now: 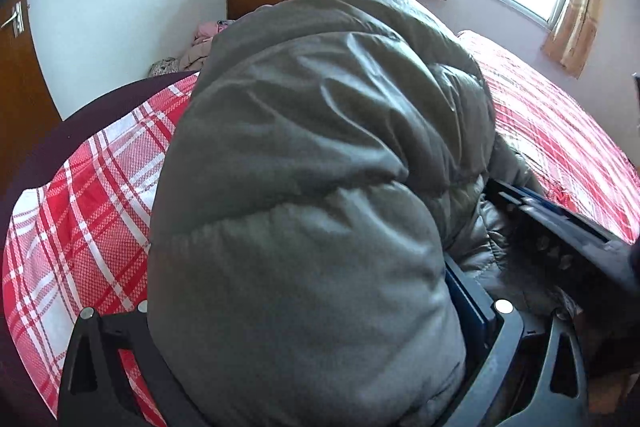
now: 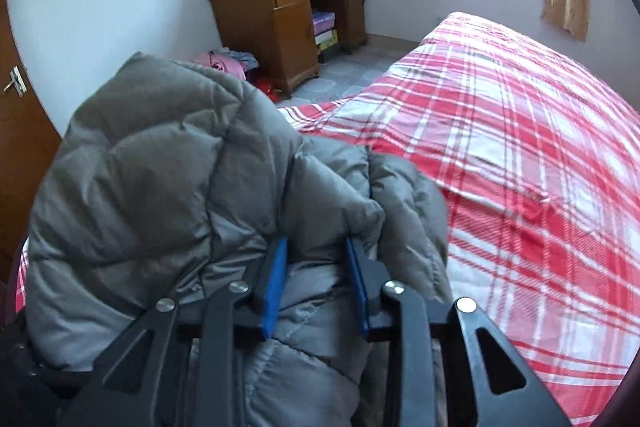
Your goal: Fold large clothes
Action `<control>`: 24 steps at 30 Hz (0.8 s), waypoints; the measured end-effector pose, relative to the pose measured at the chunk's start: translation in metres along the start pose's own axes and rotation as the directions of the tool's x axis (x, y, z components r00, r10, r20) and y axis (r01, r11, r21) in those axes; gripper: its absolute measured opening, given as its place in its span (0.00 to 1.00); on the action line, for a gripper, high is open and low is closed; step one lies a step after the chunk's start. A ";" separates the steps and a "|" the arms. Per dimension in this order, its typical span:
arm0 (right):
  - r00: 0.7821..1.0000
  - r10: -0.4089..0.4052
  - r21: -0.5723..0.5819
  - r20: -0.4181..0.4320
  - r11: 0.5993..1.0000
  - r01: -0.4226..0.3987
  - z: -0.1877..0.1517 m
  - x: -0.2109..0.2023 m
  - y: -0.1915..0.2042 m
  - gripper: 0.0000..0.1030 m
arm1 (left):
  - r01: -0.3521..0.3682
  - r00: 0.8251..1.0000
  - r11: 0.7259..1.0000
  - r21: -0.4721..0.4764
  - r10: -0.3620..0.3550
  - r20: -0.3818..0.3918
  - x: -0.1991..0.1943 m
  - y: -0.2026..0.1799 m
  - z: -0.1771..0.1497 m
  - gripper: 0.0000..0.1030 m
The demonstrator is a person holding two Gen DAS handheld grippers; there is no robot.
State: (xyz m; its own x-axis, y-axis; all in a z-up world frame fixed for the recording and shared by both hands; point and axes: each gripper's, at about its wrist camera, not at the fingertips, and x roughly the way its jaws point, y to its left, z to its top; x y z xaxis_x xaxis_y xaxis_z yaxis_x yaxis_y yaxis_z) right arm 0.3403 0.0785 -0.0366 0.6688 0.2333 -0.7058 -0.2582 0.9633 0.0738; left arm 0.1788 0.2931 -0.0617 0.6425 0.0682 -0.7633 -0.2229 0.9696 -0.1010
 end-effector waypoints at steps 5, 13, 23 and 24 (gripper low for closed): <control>0.999 0.046 0.026 0.010 0.999 -0.047 -0.004 0.022 -0.003 0.32 | -0.026 1.000 0.999 0.030 0.026 -0.012 0.004 -0.004 -0.001 0.99; 0.996 0.076 0.026 0.036 0.997 -0.077 -0.015 0.028 -0.003 0.31 | 0.024 0.999 1.000 0.005 -0.024 -0.022 -0.002 0.001 -0.001 0.99; 0.987 0.153 0.127 0.048 0.979 -0.158 -0.019 0.031 -0.021 0.28 | 0.061 0.998 0.998 0.003 -0.061 0.021 -0.035 0.004 0.024 0.99; 0.986 0.159 0.145 0.053 0.976 -0.165 -0.020 0.031 -0.024 0.27 | 0.070 0.997 0.998 0.005 -0.070 0.025 -0.038 0.002 0.026 0.99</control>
State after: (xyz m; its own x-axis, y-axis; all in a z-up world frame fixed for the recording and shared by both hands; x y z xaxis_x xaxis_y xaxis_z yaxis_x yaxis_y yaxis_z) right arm 0.3529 0.0599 -0.0746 0.6554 0.3898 -0.6470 -0.2609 0.9207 0.2904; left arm 0.1735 0.2990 -0.0165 0.6746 0.0059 -0.7382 -0.1738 0.9732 -0.1510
